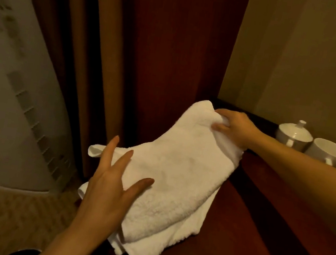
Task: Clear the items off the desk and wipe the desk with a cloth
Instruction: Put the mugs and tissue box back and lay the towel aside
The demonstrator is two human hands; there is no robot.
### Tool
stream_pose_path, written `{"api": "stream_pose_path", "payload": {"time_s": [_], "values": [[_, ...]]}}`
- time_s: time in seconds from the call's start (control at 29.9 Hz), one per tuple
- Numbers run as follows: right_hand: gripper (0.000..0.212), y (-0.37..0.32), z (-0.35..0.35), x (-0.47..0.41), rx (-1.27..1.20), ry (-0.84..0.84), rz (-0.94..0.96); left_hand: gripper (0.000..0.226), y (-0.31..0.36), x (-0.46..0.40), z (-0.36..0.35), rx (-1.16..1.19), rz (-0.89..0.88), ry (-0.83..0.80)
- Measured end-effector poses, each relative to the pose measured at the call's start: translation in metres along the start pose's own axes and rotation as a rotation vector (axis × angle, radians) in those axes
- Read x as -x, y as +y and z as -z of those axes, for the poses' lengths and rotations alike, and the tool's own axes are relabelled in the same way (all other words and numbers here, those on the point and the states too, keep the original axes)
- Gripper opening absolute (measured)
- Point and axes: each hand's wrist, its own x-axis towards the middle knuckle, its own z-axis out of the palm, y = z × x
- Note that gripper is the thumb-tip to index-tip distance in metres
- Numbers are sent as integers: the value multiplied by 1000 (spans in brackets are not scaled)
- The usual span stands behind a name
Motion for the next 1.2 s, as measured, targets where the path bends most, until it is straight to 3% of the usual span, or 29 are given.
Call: {"api": "stream_pose_path", "payload": {"time_s": [0.13,0.27,0.37,0.43,0.57,0.67,0.7,0.94,1.2], "values": [[48,11,-26,-1,-14,-112,-85,81,-17,14,-3,-94,105,-172],[62,20,-49,1,264,-186,-167,86,-20,16,3,-384,82,-330],[72,2,-47,4,340,-141,-180,87,-11,0,13,-676,-121,-234],[76,-13,-47,11,312,-109,-130,88,-1,-7,18,-736,-142,-154],[79,-35,-54,37,256,-231,-92,79,4,-6,3,-673,-270,-209],[78,-39,-47,54,219,-258,-90,99,-5,2,-15,-609,-223,-471],[79,-38,-40,61,192,-215,-85,103,-5,2,-18,-602,-204,-486],[89,-15,34,155,205,49,-139,97,64,-25,-32,-580,-482,-275],[84,40,111,339,331,156,-546,86,185,-14,-101,-354,-780,-335]]}}
